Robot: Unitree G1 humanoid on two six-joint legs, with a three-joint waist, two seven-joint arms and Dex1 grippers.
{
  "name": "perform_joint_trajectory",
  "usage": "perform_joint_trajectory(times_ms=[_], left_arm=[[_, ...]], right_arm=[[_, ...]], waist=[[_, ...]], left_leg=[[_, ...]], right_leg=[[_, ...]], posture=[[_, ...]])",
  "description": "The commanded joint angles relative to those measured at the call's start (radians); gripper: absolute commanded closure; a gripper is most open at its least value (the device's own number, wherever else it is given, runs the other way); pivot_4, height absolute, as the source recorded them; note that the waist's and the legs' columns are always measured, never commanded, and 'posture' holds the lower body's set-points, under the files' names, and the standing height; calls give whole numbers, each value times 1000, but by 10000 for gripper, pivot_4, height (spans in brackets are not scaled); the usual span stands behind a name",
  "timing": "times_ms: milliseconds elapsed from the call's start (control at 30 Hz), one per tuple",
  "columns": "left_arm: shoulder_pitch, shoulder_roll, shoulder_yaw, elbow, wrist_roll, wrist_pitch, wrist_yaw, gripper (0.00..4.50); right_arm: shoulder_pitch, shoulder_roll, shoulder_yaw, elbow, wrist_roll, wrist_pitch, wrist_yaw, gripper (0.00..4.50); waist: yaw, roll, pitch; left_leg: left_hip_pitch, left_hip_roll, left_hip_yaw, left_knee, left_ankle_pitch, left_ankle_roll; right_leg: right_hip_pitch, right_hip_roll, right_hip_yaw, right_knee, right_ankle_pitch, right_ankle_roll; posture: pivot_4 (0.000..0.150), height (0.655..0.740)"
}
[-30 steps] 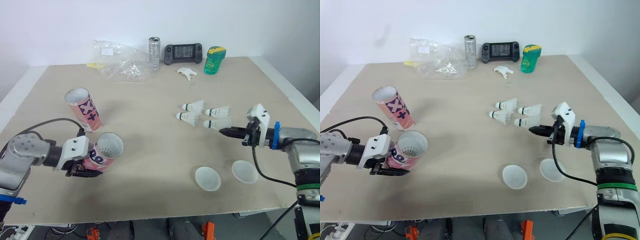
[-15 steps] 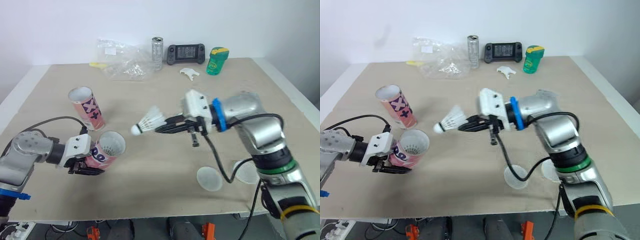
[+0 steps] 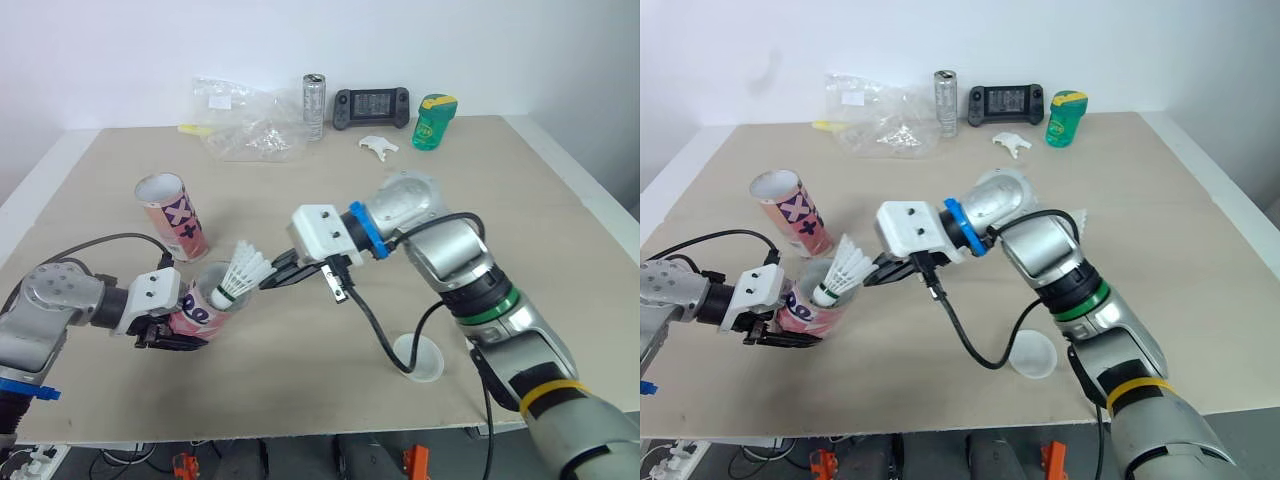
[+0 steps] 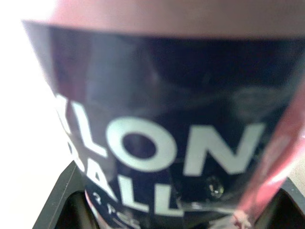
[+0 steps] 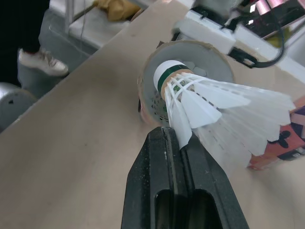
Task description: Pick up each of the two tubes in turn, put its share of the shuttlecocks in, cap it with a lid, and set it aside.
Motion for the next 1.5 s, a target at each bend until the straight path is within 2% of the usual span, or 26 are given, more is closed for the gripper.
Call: perform_joint_trajectory(times_ms=[33,200,367,500,633,700,833,1200,1500], left_arm=[[31,-3,-48,10,18,12,-8,16777],[30,-6,-54,7,21,12,-5,16777],[29,-9,-53,9,22,11,3,16777],[32,-13,-48,15,24,12,12,16777],[39,-27,-23,11,-1,34,29,16777],[42,-39,-8,8,-22,56,37,16777],[51,-46,11,-3,-45,87,44,16777],[77,-32,19,-38,-54,109,51,16777],[92,-28,27,-71,-56,131,67,16777]], right_arm=[[-45,25,4,8,12,-4,47,31169],[-97,36,-80,51,91,24,96,8137],[-145,21,-164,162,136,6,125,8137],[-150,81,-133,196,107,-13,109,19320],[-149,122,-50,267,-2,-151,119,40338],[-162,146,-47,299,-9,-168,115,44173],[-185,193,-21,352,-40,-214,125,44173],[-291,393,170,617,-292,-471,101,44173],[-337,534,169,798,-394,-565,32,44173]], waist=[[1,-1,0],[2,-1,0],[2,-1,0],[-1,0,0],[1,0,0],[5,0,0],[9,-1,0],[10,-1,0],[1,-2,-1]], left_leg=[[0,0,-1,0,0,0],[-1,0,-1,0,0,0],[0,0,-3,0,0,0],[1,0,-2,-1,0,0],[0,1,-4,-1,0,0],[0,0,-4,-1,0,0],[-2,0,-4,1,0,-1],[-1,1,-6,-1,0,-1],[5,2,-5,-4,-1,-2]], right_leg=[[0,0,-1,0,0,-1],[0,0,-2,0,-1,-1],[1,0,-3,0,-1,-2],[1,0,-3,0,-1,-3],[1,1,-3,1,-2,-3],[1,1,-3,1,-2,-2],[0,0,-3,1,-3,-4],[0,1,-7,2,-3,-5],[2,1,-8,3,-6,-11]], posture=[[1500,7236],[1500,7236],[1500,7236],[1500,7236],[1500,7236],[1500,7236],[1500,7236],[1500,7236],[1500,7236]])
